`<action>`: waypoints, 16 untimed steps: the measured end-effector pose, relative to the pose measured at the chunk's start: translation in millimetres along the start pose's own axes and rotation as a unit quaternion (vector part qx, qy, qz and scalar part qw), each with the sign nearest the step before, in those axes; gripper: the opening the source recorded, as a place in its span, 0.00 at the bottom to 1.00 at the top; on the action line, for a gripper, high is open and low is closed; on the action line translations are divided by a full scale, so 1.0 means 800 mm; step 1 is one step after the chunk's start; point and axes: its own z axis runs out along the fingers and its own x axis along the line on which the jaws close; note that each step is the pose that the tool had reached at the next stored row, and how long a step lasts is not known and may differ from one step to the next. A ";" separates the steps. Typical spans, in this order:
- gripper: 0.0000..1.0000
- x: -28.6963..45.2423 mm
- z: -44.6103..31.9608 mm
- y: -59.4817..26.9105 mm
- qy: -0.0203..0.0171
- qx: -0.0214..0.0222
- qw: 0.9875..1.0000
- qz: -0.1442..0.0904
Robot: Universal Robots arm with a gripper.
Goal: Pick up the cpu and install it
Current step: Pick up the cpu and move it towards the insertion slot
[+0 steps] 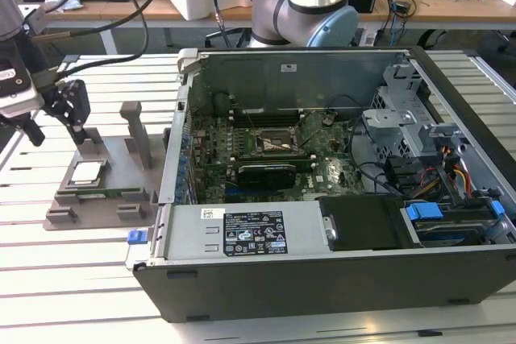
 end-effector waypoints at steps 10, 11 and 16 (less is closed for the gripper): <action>0.66 0.0000 0.0254 0.000 0.000 0.000 1.000 0.000; 0.66 -0.0001 0.0289 0.000 0.000 0.000 1.000 0.000; 0.66 -0.0003 0.0394 0.000 0.000 0.000 1.000 0.000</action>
